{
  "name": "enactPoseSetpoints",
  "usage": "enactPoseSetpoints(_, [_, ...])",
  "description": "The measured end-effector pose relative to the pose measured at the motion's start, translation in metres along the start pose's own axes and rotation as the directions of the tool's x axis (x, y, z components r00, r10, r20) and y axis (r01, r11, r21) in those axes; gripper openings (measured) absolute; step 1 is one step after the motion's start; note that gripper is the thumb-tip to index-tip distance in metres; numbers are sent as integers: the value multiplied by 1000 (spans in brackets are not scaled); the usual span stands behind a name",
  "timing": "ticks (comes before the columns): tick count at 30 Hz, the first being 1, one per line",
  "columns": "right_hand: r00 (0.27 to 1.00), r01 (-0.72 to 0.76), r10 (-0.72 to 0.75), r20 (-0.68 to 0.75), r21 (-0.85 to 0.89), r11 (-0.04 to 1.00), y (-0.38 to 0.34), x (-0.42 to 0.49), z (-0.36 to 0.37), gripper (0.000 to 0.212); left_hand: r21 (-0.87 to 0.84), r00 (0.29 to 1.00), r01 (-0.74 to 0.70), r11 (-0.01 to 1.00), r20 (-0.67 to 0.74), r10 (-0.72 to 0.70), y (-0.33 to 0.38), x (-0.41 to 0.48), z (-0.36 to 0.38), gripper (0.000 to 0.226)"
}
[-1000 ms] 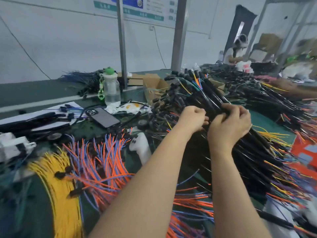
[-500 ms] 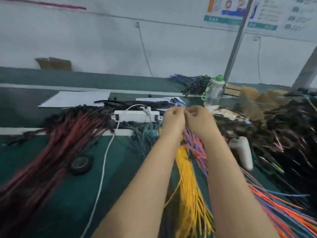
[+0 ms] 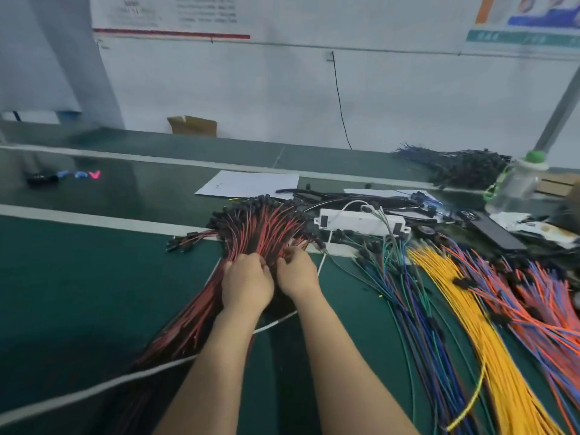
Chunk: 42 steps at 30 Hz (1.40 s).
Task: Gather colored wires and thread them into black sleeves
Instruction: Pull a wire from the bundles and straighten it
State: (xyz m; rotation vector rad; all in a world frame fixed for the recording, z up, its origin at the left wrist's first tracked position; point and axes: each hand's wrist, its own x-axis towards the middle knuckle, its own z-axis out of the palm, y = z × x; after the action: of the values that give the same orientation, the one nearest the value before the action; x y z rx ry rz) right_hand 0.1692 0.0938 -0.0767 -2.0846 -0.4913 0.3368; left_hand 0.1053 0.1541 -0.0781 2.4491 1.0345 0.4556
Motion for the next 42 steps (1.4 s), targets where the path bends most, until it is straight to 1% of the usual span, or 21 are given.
enactPoseSetpoints(4, [997,-80,79,19,63,995,-5,25,6,25,105,999,14,994,37,-18,11,6,1,24])
enactPoseSetpoints(6, [994,-98,97,44,20,995,-5,31,6,22,112,999,23,993,35,-27,13,10,0,24])
enactPoseSetpoints(10, [990,-131,133,44,-60,990,-2,42,4,25,87,999,12,996,45,-16,15,12,-2,27])
enactPoseSetpoints(13, [989,-146,145,-29,-37,989,4,41,3,27,4,999,22,1000,30,-22,16,11,-3,25])
enactPoseSetpoints(15, [981,-66,75,-177,56,996,7,35,-1,26,-112,999,16,994,-30,-20,15,13,-4,21])
enactPoseSetpoints(18, [925,158,-71,-373,208,965,3,25,-17,23,-330,996,-69,941,-84,43,21,19,-4,29])
enactPoseSetpoints(21, [920,304,-226,-322,217,928,-12,15,-35,15,-474,992,-125,872,-34,124,43,26,-6,37])
enactPoseSetpoints(23, [920,354,-327,-216,101,930,-18,8,-48,13,-613,993,-98,784,-7,118,59,34,-11,36])
enactPoseSetpoints(25, [910,406,-401,-100,25,914,-21,1,-62,13,-762,996,-24,647,40,83,75,39,-20,31])
enactPoseSetpoints(26, [908,420,-418,-41,53,906,-21,-3,-69,13,-809,996,-2,588,51,73,83,40,-27,29])
enactPoseSetpoints(28, [912,399,-409,25,173,900,-17,-10,-88,17,-845,996,-34,534,14,86,101,37,-44,30])
enactPoseSetpoints(30, [939,341,-339,-56,281,897,-5,-14,-111,21,-907,989,-79,413,-19,148,121,25,-68,32])
enactPoseSetpoints(31, [953,298,-265,-148,299,906,3,-15,-122,21,-958,980,-64,280,-7,199,130,18,-83,32])
enactPoseSetpoints(32, [953,244,-176,-248,279,929,13,-14,-131,21,-995,963,-13,102,15,268,139,9,-99,31])
enactPoseSetpoints(34, [919,117,-66,-389,108,987,35,-11,-145,19,-958,896,153,-244,31,442,156,-11,-132,29])
enactPoseSetpoints(35, [921,71,-54,-387,32,997,43,-11,-149,19,-906,860,230,-356,18,510,165,-19,-146,29])
enactPoseSetpoints(36, [930,57,-45,-364,22,998,51,-12,-150,20,-854,829,281,-438,-14,560,174,-29,-157,30])
enactPoseSetpoints(37, [941,65,-31,-338,91,994,56,-14,-150,20,-811,805,301,-502,-65,589,181,-39,-167,31])
enactPoseSetpoints(39, [962,76,33,-271,382,921,61,-20,-152,23,-755,816,297,-585,-117,566,194,-54,-177,28])
enactPoseSetpoints(40, [972,57,74,-223,530,846,61,-24,-155,26,-769,831,293,-568,-89,549,199,-60,-176,28])
enactPoseSetpoints(42, [986,17,106,-130,704,710,62,-28,-163,31,-815,812,375,-442,60,580,206,-63,-156,33])
